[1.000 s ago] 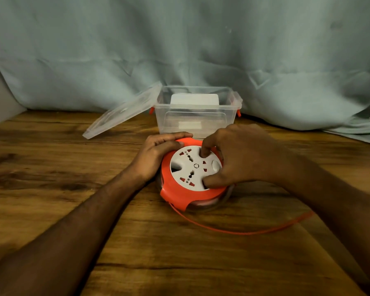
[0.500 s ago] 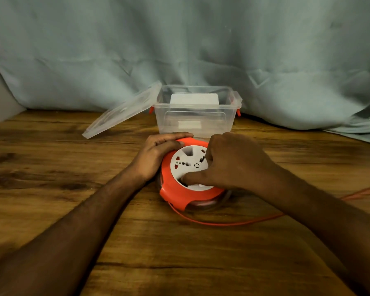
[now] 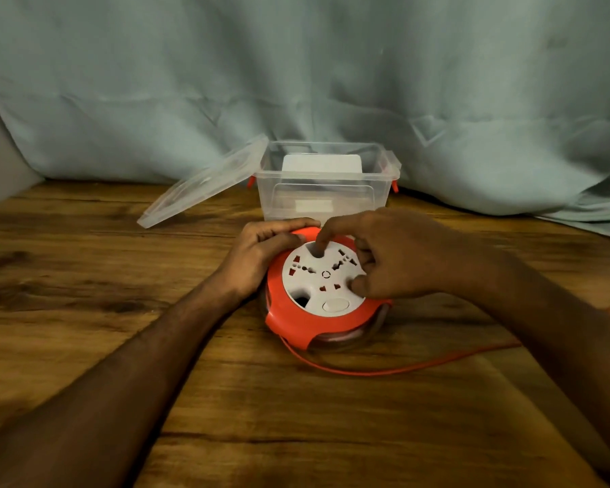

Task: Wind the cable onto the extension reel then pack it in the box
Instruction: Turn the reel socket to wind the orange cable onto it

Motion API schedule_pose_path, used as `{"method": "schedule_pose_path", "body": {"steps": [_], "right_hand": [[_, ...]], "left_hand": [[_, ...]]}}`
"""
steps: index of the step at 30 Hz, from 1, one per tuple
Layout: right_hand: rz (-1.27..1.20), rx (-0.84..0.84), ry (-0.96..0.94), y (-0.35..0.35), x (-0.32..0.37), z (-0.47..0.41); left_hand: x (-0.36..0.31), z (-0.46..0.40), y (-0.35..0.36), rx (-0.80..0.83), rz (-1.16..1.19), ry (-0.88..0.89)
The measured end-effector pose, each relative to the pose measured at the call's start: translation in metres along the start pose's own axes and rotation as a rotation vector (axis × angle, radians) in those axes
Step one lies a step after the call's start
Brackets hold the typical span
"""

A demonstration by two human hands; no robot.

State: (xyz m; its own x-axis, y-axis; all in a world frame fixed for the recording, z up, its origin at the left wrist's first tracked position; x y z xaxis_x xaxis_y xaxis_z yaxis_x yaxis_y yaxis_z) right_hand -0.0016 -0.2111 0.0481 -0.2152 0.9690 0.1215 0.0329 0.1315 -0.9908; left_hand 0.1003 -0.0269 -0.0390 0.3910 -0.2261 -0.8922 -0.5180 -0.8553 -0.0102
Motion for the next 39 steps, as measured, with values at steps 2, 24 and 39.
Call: {"method": "schedule_pose_path", "body": {"steps": [2, 24, 39], "right_hand": [[0.052, 0.021, -0.005, 0.003, -0.001, -0.001], [0.184, -0.120, 0.076, 0.011, 0.004, 0.002], [0.162, -0.215, 0.103, 0.012, 0.016, 0.001]], "left_hand": [[0.000, 0.000, 0.000, -0.005, 0.003, -0.005], [-0.002, 0.000, 0.002, -0.017, -0.007, -0.011], [-0.005, 0.002, 0.001, -0.021, -0.044, -0.017]]}}
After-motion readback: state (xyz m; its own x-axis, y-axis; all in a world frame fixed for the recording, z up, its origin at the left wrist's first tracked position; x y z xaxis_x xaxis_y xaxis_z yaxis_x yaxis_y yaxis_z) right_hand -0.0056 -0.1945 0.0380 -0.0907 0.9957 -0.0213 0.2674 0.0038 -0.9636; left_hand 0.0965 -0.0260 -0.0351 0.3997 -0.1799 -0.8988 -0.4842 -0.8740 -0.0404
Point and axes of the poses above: each hand's wrist, its own z-axis away from the middle knuckle, its own y-axis out of the palm, x = y × z, the point moved 1 cm from there along -z, towards the middle knuckle, and after that the axes turned 8 degrees about y, right-handed, at the moved point
